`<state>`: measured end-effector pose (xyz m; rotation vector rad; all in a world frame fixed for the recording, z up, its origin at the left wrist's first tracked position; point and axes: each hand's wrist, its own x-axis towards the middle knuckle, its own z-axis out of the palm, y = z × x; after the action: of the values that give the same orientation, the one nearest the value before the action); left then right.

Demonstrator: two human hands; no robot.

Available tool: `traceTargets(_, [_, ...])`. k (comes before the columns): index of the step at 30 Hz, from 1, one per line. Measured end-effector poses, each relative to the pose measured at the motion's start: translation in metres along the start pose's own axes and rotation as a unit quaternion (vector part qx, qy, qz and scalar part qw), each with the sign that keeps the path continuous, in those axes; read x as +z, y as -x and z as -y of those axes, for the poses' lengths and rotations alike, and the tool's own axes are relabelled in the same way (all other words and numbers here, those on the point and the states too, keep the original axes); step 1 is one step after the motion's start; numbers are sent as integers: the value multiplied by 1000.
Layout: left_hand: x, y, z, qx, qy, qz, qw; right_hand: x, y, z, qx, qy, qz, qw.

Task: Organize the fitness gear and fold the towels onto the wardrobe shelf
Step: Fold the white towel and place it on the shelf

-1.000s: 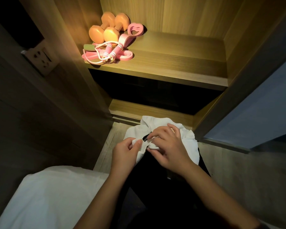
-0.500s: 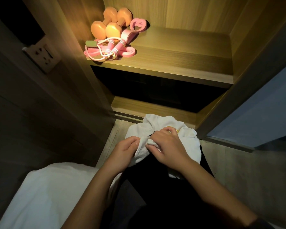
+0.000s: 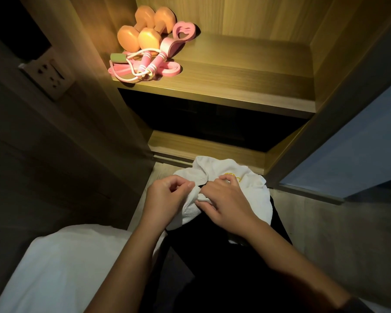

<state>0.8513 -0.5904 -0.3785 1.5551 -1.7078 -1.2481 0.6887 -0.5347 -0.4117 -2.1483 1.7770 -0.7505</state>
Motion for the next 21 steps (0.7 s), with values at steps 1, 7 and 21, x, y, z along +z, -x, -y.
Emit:
traceTargets(1, [-1, 2, -1, 15, -12, -3, 1000, 0, 0, 0, 3, 1, 1, 1000])
traceTargets(7, [6, 15, -2, 65, -71, -52, 994, 1, 3, -1, 7, -30, -5, 1000])
traceTargets(21, [-8, 12, 5, 72, -38, 90, 993, 2, 3, -1, 37, -6, 22, 999])
